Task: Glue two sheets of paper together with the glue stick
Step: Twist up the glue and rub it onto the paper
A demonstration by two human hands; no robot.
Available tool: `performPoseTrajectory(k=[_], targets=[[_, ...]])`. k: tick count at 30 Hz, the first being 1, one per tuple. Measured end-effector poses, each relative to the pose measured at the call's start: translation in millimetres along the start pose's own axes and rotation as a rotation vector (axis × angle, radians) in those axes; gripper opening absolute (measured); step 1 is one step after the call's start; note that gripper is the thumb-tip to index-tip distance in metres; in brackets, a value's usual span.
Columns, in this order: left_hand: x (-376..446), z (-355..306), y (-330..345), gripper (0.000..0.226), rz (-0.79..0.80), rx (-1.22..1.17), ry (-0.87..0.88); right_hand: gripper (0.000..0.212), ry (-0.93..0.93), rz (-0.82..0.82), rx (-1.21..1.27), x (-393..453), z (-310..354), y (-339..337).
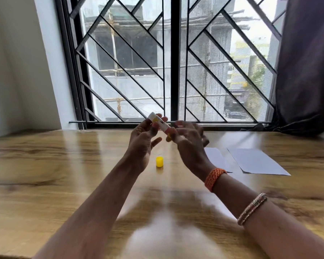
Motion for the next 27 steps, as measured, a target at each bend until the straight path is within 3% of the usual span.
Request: performPoseTrajectory(k=[3, 6, 7, 13, 16, 23, 25, 27], targets=[[-2.6, 4.1, 0.9, 0.016, -0.015, 0.005, -0.028, 0.053, 0.184, 0.099, 0.242, -1.0, -11.5, 5.6], [-3.4, 6.4, -4.8, 0.008, -0.086, 0.049, -0.041, 0.040, 0.202, 0.099, 0.113, 2.5, -18.3, 7.2], [-3.4, 6.9, -8.5, 0.007, -0.124, 0.061, -0.042, 0.035, 0.178, 0.090, 0.077, 2.4, -17.1, 7.1], [-3.6, 6.8, -16.5, 0.010, -0.215, 0.042, -0.032, 0.055, -0.247, -0.230, -0.353, -8.3, 12.1, -11.8], [-4.1, 8.7, -13.3, 0.007, -0.201, 0.035, -0.044, 0.043, -0.319, -0.282, -0.503, -12.3, 16.3, -13.8], [-3.6, 5.0, -8.2, 0.010, -0.127, 0.043, -0.029, 0.014, -0.356, -0.334, -0.592, -13.5, 21.3, -11.6], [-2.4, 0.8, -4.7, 0.013, -0.067, 0.022, -0.011, 0.016, -0.302, -0.225, -0.407, -10.0, 18.0, -8.0], [-1.7, -3.2, -3.6, 0.014, -0.046, 0.006, 0.005, 0.035, -0.112, 0.022, 0.011, -5.9, 10.8, -2.1]])
Point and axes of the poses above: each hand's wrist, its own x-axis towards the middle knuckle, its own y-axis out of the palm, z = x × y, the point moved 7 cm from there along x, towards the middle knuckle, and after that the axes turned 9 degrees about y, right-handed, at the moved point
